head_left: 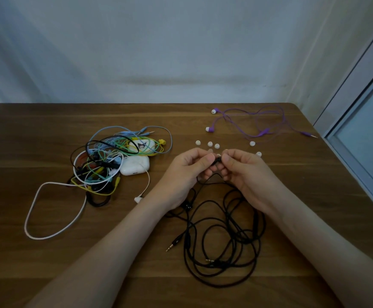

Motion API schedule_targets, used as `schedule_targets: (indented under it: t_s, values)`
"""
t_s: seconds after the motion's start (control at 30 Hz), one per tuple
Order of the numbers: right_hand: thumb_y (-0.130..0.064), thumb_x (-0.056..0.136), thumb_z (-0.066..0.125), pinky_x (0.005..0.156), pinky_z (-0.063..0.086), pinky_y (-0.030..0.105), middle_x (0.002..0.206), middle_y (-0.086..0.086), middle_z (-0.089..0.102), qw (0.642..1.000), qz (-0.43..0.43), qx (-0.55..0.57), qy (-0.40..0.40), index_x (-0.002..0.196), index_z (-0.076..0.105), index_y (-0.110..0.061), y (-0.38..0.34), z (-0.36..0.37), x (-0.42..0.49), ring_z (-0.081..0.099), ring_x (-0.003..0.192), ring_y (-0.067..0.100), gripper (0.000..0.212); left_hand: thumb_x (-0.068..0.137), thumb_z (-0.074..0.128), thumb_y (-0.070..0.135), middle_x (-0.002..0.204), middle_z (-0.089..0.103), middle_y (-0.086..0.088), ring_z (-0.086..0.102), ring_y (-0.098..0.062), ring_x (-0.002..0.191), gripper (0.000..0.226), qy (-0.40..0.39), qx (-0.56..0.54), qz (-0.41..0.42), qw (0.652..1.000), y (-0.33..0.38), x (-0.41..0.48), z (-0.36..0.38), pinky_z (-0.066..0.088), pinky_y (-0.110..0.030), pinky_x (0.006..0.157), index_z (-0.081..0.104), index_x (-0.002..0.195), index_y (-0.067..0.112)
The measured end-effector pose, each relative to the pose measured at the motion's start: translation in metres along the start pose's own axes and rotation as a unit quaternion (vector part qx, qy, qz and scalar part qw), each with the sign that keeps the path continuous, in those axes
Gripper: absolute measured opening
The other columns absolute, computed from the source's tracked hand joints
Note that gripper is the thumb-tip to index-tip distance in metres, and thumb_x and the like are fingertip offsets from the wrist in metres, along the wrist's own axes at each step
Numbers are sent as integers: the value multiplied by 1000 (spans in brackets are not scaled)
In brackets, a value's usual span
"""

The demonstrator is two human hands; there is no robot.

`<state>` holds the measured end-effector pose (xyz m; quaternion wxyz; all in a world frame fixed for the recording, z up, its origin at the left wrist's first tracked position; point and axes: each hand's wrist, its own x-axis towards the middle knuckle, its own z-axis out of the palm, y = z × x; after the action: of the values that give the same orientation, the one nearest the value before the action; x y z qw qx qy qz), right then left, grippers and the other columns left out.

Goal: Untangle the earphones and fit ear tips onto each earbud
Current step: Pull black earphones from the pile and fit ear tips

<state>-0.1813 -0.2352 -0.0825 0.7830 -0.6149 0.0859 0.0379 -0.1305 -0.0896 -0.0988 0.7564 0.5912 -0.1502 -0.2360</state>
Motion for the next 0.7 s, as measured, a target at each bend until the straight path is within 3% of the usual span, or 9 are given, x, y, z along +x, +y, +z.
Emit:
schedule_targets:
  t_s: [0.47,0.7]
  values:
    - [-9,97,49,68,44,25,68,-3,61,992,-29,-98,80,86,65,-11,9,11,-3,53,67,9,19,94,57,10,66,63,5,55,-1,60,15,34,82,32,996,-5,-1,0,46,-16,58,64,81,15]
    - [-9,96,50,61,45,19,72,-1,61,984,-49,-134,109,87,60,-12,9,17,-6,54,65,6,14,94,55,10,65,63,7,55,-3,61,14,20,72,41,996,-5,0,-1,45,-17,59,64,84,13]
